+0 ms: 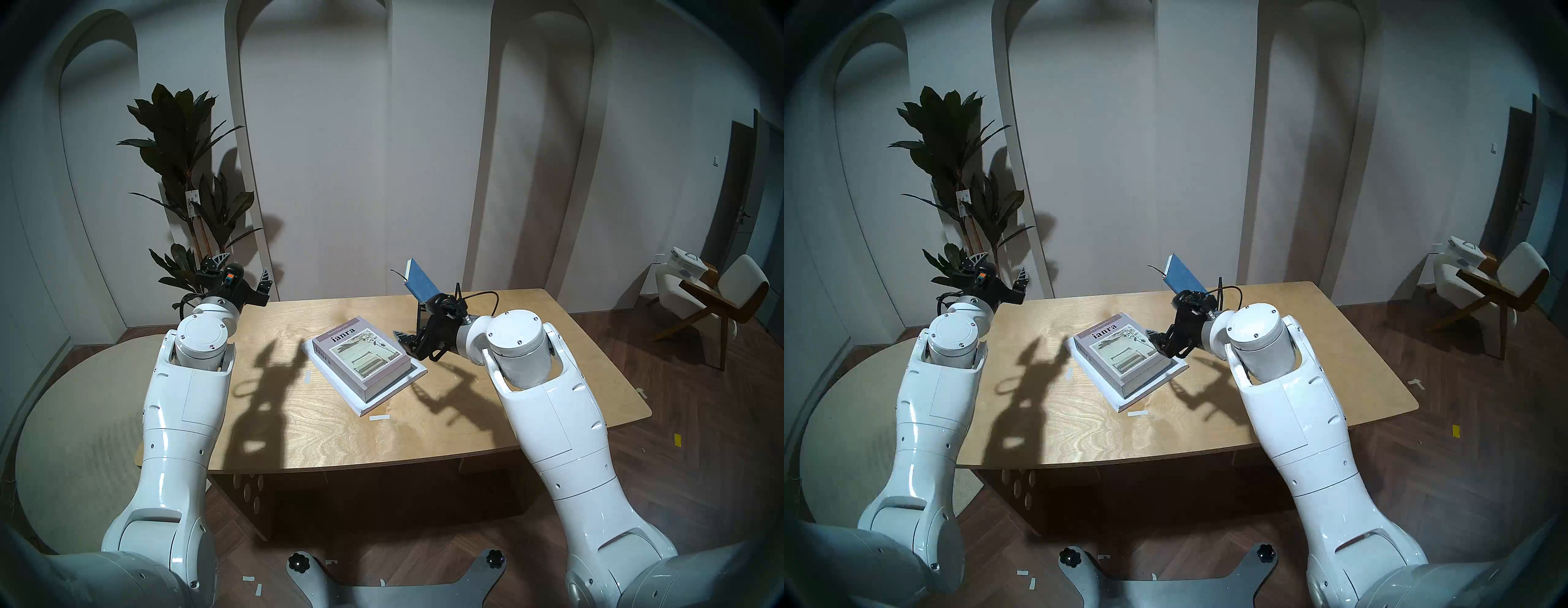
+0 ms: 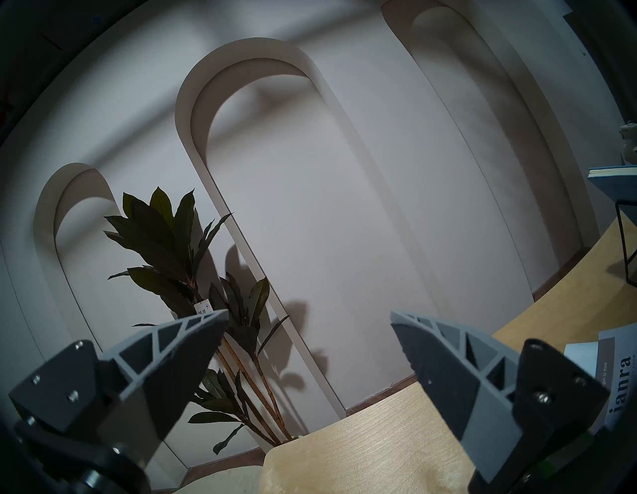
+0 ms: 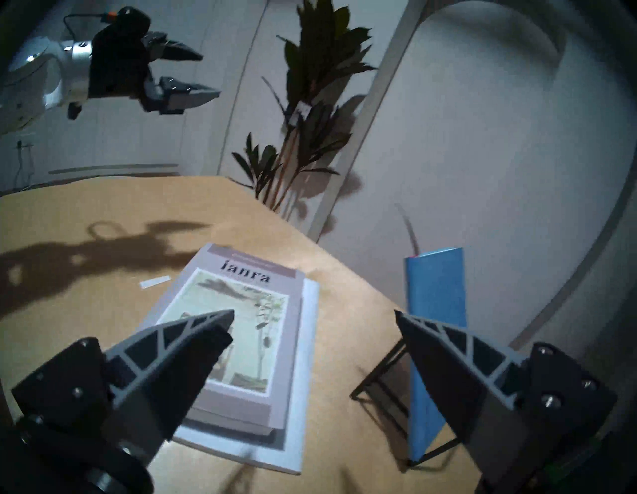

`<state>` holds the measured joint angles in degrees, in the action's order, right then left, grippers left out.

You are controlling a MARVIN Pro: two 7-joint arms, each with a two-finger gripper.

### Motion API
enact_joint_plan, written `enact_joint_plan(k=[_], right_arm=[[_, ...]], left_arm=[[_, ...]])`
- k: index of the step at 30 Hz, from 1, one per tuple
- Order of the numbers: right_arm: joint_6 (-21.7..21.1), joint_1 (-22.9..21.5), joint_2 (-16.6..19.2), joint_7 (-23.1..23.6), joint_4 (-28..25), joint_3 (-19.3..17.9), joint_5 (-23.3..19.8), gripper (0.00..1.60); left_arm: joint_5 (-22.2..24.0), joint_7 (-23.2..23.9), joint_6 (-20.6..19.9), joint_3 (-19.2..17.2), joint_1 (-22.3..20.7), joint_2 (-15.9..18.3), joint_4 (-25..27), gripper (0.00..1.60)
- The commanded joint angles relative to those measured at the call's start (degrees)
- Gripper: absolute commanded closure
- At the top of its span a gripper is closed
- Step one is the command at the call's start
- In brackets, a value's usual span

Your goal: Stack the books into one stack

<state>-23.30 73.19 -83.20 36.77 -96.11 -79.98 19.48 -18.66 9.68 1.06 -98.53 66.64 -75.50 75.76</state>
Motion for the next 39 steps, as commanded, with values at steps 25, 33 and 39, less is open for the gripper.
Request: enact_joint_plan(k=[25, 33, 39], right_arm=[[11.06, 22.03, -8.65, -11.25, -24.04, -28.92, -19.86, 0.00], [12.53, 26.28, -8.17, -10.43, -23.73, -36.22, -22.79, 0.00], [16.98, 23.73, -5.34, -6.60, -17.55, -37.84, -24.73, 0.00]], left_arm=[[0.31, -0.23, 0.19, 0.22, -1.22, 0.36, 1.12, 0.00], [0.43, -0.19, 0.09, 0.29, -1.20, 0.44, 1.24, 0.00], [0.53, -0.13, -0.06, 0.33, -1.17, 0.50, 1.37, 0.00]])
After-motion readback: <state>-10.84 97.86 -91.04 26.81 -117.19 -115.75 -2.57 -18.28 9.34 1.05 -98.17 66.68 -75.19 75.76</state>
